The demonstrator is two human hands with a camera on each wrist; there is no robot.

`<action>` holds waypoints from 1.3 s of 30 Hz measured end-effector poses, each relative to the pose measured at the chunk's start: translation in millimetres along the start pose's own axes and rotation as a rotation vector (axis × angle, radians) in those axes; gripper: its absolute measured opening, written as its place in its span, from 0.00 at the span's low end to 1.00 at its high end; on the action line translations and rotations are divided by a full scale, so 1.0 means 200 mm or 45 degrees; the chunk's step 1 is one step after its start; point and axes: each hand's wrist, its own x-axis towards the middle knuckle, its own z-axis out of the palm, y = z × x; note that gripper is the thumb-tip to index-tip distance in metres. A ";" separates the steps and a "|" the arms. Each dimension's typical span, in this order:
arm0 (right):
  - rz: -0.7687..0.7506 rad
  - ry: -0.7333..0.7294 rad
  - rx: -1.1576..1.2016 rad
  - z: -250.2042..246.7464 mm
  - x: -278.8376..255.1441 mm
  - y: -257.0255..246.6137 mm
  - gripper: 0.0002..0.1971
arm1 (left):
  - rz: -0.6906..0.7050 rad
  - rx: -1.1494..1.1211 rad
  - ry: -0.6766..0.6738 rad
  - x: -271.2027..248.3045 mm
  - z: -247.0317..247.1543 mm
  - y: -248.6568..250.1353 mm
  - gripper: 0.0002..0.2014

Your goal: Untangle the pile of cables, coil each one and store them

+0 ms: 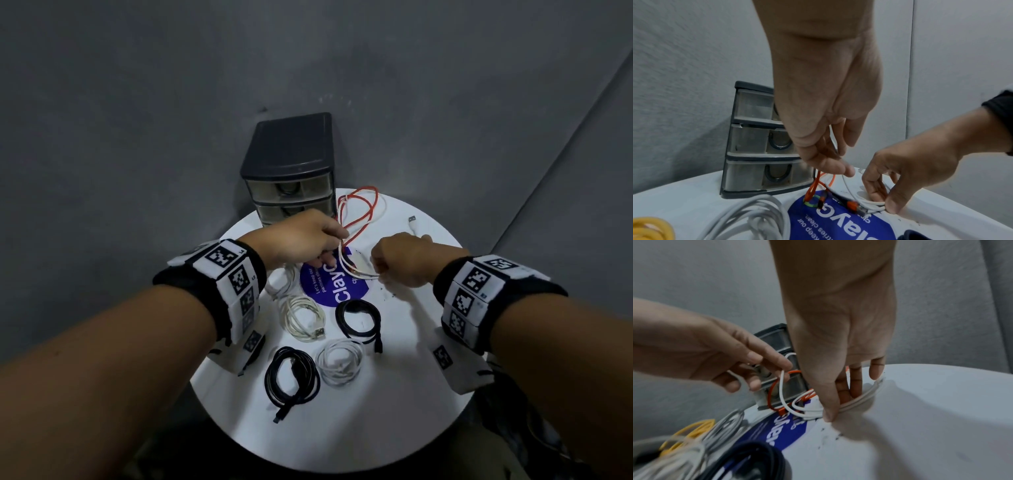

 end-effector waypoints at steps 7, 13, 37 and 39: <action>0.108 0.270 0.571 -0.05 -0.07 0.08 0.10 | 0.240 0.016 0.127 -0.04 -0.06 0.11 0.18; 0.211 0.613 0.952 -0.16 -0.25 0.15 0.10 | 0.385 -0.193 0.318 -0.09 -0.13 0.27 0.18; 0.066 1.669 1.846 -0.66 -0.59 -0.05 0.08 | 0.794 -0.406 0.731 -0.47 -0.40 0.47 0.25; 0.028 1.648 1.849 -0.67 -0.63 -0.09 0.08 | 0.847 -0.542 0.749 -0.51 -0.40 0.50 0.26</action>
